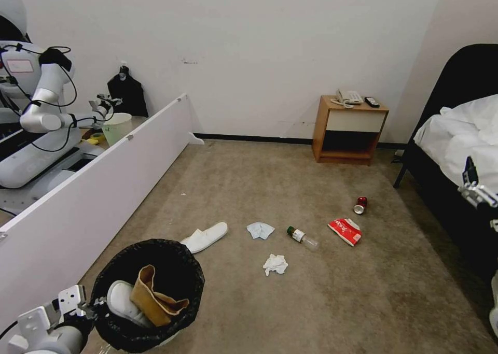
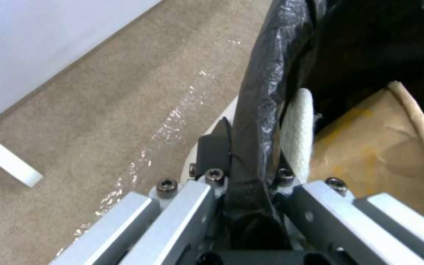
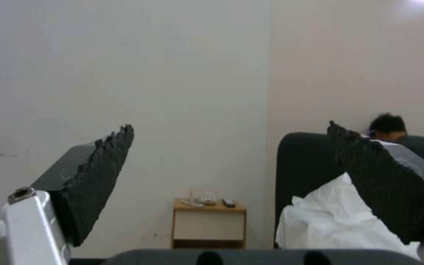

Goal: Pick up the trash bin, then pick up the garbage from the floor and place it into the trash bin.

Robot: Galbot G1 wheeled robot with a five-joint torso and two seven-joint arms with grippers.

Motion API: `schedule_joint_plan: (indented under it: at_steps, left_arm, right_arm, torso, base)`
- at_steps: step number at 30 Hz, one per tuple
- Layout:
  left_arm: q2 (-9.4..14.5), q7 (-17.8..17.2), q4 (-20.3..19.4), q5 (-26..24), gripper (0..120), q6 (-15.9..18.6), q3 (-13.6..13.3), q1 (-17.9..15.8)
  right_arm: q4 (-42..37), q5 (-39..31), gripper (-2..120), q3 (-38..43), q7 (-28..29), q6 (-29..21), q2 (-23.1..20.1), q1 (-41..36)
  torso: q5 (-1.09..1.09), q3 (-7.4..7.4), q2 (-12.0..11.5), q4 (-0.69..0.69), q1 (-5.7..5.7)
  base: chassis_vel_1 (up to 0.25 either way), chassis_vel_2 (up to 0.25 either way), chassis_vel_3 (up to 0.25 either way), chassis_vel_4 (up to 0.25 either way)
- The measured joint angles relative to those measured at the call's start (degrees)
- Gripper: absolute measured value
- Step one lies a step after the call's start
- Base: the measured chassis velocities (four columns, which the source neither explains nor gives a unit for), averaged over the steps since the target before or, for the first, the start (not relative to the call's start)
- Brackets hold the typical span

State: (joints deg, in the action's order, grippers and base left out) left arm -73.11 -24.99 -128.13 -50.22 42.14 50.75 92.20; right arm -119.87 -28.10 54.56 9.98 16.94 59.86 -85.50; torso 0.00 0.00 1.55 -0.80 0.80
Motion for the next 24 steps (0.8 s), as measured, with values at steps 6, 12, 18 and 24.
schedule_joint_plan:
  at_steps: [6, 12, 18, 24]
  left_arm:
    - [0.59, 0.26, 0.31, -0.48, 1, 0.00, 0.07, -0.47]
    - [0.94, 0.26, 0.70, -0.84, 1, 0.00, 0.21, -0.97]
    - [0.94, 0.23, 0.73, -0.95, 1, 0.00, 0.23, -1.25]
    - [0.79, 0.18, 0.73, -0.94, 1, 0.00, 0.21, -1.23]
  right_arm:
    - [0.30, 0.93, 100, -1.34, -0.40, 0.69, 1.89, -0.40]
    - [1.16, 1.34, 100, -2.12, -0.60, 1.08, 2.32, 0.00]
    - [1.48, 1.37, 100, -2.19, -0.70, 1.28, 2.20, 0.16]
    - [1.86, 1.56, 100, -2.25, -0.89, 1.72, 2.17, 0.18]
  torso:
    - [-0.01, 0.00, 0.00, 0.00, 0.00]
    - [0.00, 0.01, 0.00, 0.00, 0.00]
    - [-0.01, 0.01, 0.00, 0.01, 0.00]
    - [-0.02, 0.01, 0.00, -0.01, 0.01]
  base:
    - [0.000, 0.000, 0.000, 0.000]
    - [-0.106, 0.090, 0.099, -0.100]
    - [-0.175, 0.187, 0.190, -0.184]
    - [-0.174, 0.174, 0.168, -0.180]
